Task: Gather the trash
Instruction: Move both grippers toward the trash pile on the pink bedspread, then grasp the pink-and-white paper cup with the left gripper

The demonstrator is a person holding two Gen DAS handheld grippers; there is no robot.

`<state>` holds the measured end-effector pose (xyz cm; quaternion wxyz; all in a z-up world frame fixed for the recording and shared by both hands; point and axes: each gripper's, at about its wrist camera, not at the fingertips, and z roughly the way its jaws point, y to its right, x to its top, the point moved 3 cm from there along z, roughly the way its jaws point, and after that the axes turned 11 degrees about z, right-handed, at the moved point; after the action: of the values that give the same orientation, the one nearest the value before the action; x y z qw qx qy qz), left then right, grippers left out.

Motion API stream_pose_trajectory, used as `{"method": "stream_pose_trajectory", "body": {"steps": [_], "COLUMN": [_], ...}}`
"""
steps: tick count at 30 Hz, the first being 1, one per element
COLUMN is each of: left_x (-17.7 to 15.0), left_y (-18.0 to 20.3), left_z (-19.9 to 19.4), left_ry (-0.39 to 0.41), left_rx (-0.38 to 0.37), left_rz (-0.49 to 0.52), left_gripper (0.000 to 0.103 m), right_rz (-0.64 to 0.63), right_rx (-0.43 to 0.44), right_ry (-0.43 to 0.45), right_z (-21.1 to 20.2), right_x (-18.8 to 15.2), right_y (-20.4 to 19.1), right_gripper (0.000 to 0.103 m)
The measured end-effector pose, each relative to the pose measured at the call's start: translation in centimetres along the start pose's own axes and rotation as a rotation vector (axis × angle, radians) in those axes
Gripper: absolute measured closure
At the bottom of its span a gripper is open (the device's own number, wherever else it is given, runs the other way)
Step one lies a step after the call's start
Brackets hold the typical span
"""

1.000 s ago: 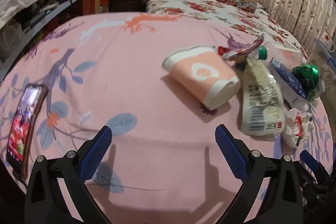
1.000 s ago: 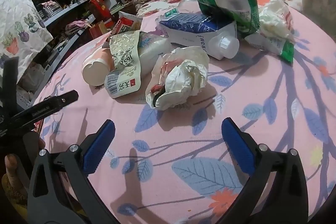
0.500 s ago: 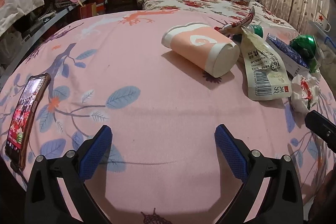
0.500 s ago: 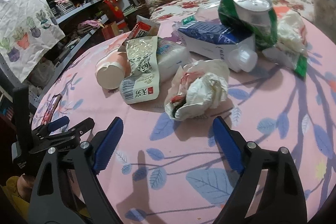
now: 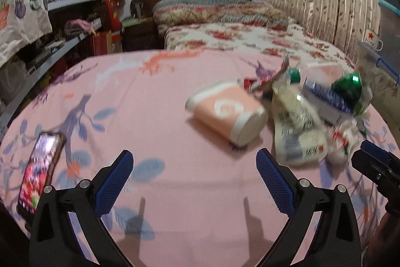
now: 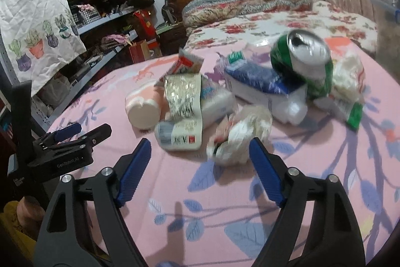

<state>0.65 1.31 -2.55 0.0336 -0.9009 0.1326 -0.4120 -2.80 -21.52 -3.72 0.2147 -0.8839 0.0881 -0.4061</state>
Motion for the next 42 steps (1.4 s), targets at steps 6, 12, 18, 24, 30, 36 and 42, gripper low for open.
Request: {"method": "stream_pose_trajectory", "body": {"steps": [6,12,18,24,30,36,42], "left_x": [2.3,1.9,1.5,1.6,1.6,2.5,3.5], "left_y": [-0.6,-0.5,-0.3,0.0,0.2,-1.6,-4.0], "left_z": [-0.2,0.7,1.3,1.1,1.2,2.1,4.3], "left_ry": [0.042,-0.003,-0.033,-0.028,-0.039,-0.062,-0.117], "left_rx": [-0.032,-0.1,-0.186,-0.25,-0.296,-0.35,-0.493], "left_rz": [-0.025,-0.034,-0.05,-0.047,-0.057,-0.104,-0.252], "left_gripper": [0.009,0.019,0.019,0.017,0.009,0.009,0.009], "right_rz": [-0.004,0.014,0.052,0.097,0.102,0.103,0.094], "right_rx": [0.027,0.039,0.021,0.015,0.013,0.021,0.023], "right_ry": [0.062,0.045,0.002,-0.041,-0.044,-0.042,-0.061], "right_z": [-0.5,0.1,1.0,1.9,2.0,2.0,2.6], "right_x": [2.7,2.9,2.2,1.9,1.8,2.2,2.2], "right_y": [-1.1,-1.6,-0.7,0.3,0.4,0.5,0.5], "right_gripper": [0.034,0.034,0.033,0.033,0.033,0.033,0.034]}}
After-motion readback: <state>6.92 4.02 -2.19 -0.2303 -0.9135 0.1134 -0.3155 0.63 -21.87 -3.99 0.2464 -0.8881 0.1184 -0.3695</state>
